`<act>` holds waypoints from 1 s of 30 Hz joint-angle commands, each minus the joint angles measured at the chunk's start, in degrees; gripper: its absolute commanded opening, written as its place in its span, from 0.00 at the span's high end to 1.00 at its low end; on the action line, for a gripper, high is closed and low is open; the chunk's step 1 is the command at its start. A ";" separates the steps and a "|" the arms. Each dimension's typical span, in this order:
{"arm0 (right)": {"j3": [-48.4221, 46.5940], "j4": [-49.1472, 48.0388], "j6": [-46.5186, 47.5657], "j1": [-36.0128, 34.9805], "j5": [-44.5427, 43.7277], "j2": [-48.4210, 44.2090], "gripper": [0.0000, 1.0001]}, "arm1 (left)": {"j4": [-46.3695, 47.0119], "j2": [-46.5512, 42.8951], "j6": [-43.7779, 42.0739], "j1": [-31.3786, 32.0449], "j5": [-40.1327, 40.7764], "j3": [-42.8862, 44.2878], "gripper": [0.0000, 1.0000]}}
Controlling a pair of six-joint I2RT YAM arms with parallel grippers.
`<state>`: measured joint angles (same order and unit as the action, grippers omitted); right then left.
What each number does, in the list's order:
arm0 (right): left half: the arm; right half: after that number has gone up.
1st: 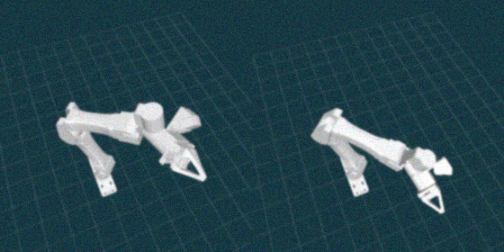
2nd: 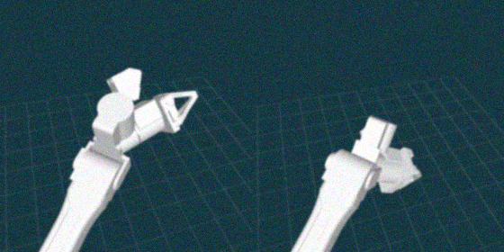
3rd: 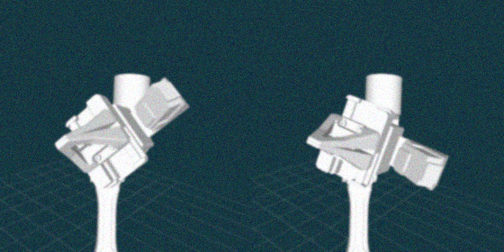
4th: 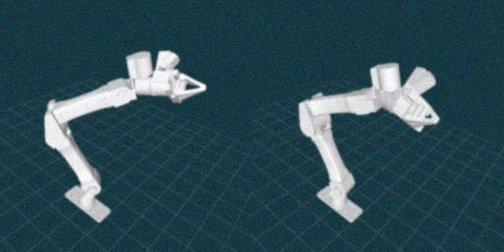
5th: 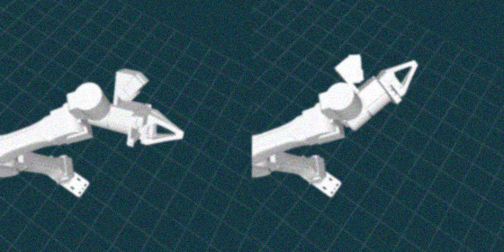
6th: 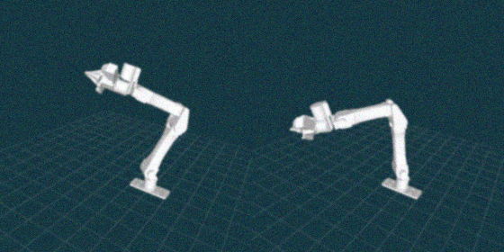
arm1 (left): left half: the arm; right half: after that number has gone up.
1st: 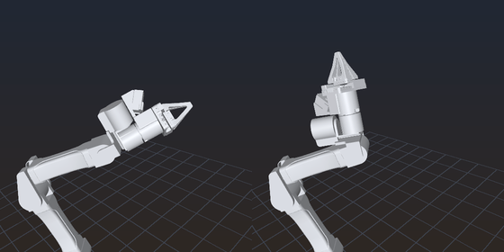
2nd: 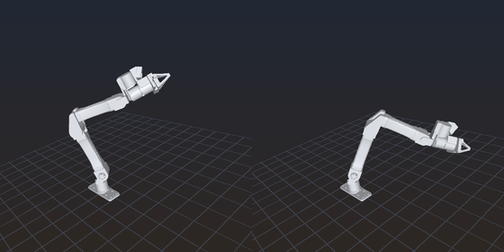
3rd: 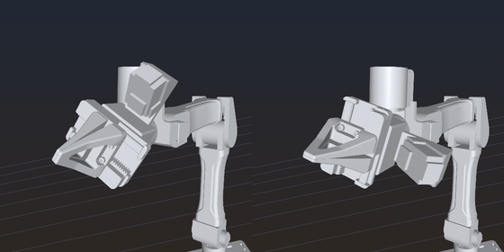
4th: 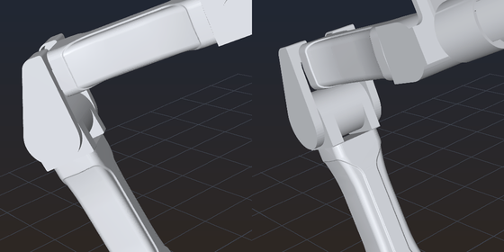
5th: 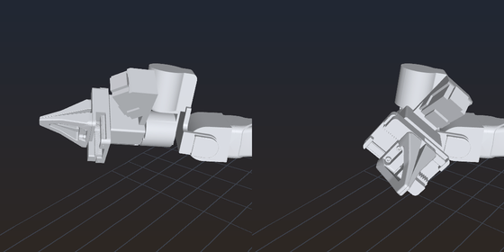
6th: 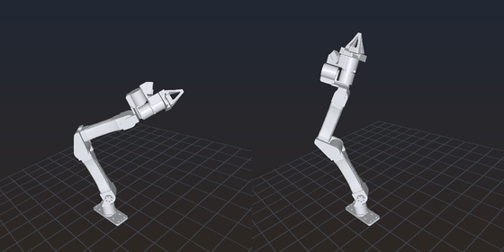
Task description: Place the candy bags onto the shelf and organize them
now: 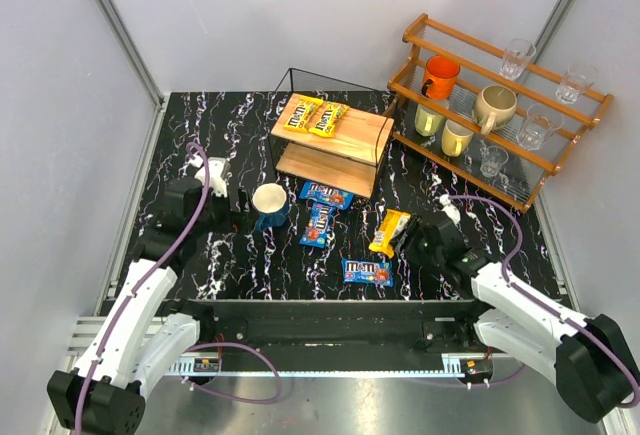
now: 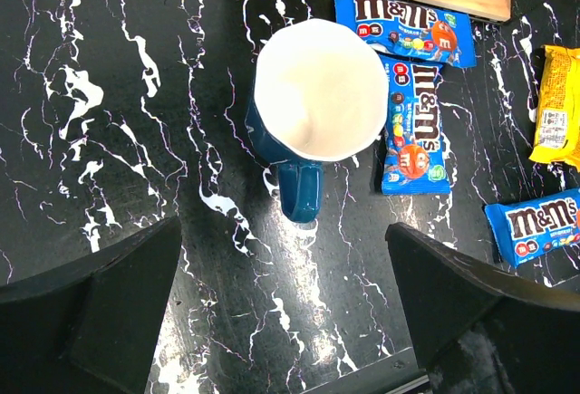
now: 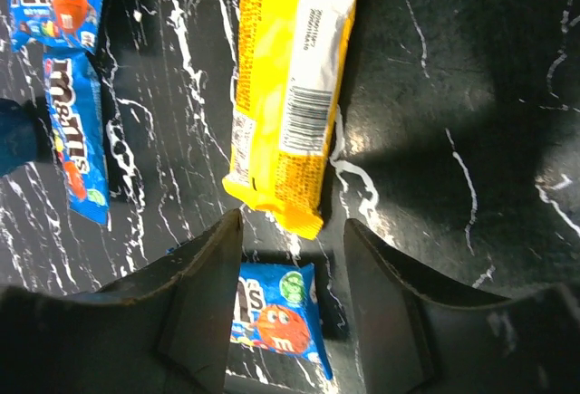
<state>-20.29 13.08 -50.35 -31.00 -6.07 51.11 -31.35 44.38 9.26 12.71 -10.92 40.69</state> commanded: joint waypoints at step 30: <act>4.21 -22.13 -6.61 3.05 2.73 15.51 0.56 | 0.86 0.53 -0.12 1.00 0.63 2.12 0.01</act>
<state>-17.19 -7.70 -55.61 -28.34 -3.99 66.46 -31.40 44.86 9.26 13.43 -10.85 40.69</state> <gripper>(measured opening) 0.465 0.987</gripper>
